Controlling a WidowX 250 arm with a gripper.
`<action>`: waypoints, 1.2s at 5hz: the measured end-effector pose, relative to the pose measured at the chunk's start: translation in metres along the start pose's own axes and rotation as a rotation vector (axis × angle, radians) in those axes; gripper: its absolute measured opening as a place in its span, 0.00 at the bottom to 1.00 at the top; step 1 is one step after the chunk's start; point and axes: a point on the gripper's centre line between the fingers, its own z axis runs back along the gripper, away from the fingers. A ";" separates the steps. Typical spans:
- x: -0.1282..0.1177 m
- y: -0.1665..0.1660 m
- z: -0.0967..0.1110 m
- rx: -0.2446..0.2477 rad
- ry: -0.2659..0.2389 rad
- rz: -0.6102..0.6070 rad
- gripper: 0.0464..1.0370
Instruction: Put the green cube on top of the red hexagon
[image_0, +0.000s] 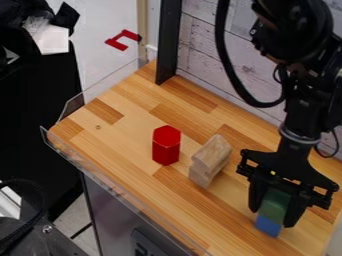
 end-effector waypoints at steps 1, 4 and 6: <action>0.001 0.000 0.004 0.000 -0.023 -0.002 0.54; 0.006 0.006 0.043 0.036 -0.152 -0.003 0.54; 0.011 0.007 0.065 0.057 -0.215 -0.015 0.54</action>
